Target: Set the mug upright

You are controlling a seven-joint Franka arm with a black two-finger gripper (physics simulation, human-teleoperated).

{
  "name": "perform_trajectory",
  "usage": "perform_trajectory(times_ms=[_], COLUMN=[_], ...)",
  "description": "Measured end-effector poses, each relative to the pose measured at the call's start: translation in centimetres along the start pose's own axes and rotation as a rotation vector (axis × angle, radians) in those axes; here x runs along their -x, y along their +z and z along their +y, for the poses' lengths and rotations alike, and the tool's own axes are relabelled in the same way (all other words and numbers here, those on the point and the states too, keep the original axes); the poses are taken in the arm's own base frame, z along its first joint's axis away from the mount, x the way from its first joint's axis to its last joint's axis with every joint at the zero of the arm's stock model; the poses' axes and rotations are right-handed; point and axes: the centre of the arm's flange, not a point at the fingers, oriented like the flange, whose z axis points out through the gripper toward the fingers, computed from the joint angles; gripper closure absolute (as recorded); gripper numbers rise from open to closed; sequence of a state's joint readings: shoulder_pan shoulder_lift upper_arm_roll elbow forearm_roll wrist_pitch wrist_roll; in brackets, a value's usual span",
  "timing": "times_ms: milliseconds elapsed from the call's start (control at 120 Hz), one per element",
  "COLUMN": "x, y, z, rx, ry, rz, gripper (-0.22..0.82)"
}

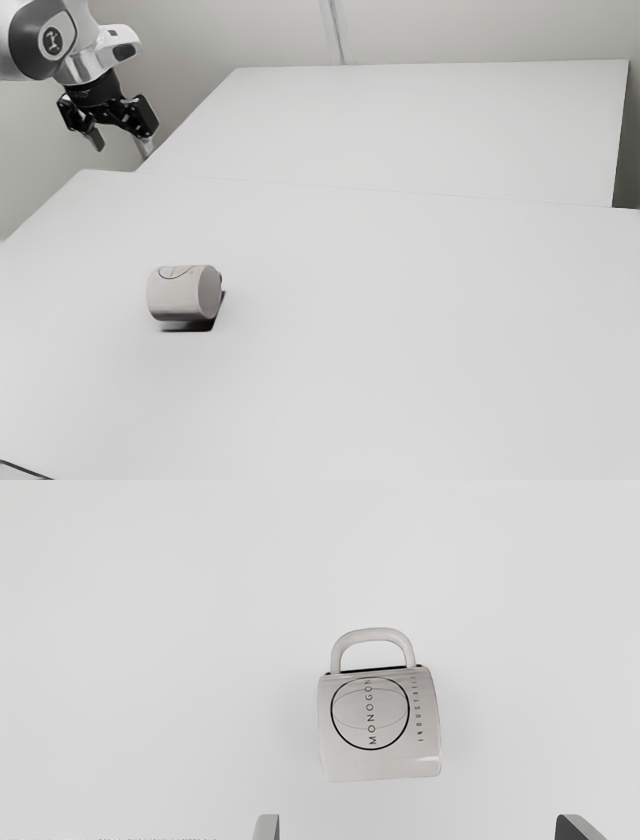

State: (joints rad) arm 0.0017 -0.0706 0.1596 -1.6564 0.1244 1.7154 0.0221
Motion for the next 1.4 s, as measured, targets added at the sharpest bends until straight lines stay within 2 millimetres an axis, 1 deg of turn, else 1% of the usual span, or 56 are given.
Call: perform_trajectory(times_ms=[183, 225, 283, 358, 517, 608, 658, 700, 742, 883, 1083, 1242, 1400], x=[0.2, 0.2, 0.4, 0.9, 2.3, 2.7, 2.8, 2.8, 2.6, 1.6, 1.7, 1.8, 1.7], y=[0.6, 0.6, 1.1, 2.1, 7.2, 10.7, 12.9, 14.4, 15.9, 20.7, 26.4, 30.0, 32.2], z=[-0.7, -1.1, -2.4, -5.2, -10.8, -13.8, -15.2, -16.0, -16.1, -15.1, -15.2, -15.3, -15.1], rx=[-0.003, -0.004, -0.004, 0.006, 0.128, 0.212, 0.261, 0.301, 0.341, 0.484, 0.625, 0.707, 0.777], ry=[-0.039, -0.052, -0.083, -0.146, -0.310, -0.392, -0.428, -0.448, -0.455, -0.455, -0.464, -0.460, -0.453], rz=[-0.010, -0.010, -0.022, -0.044, -0.145, -0.203, -0.233, -0.252, -0.269, -0.317, -0.359, -0.371, -0.363], gripper=[0.00, 0.00, 0.00, 0.00, 0.00, 0.00, 0.00, 0.00, 0.00, 0.00, 0.00, 0.00, 0.00])
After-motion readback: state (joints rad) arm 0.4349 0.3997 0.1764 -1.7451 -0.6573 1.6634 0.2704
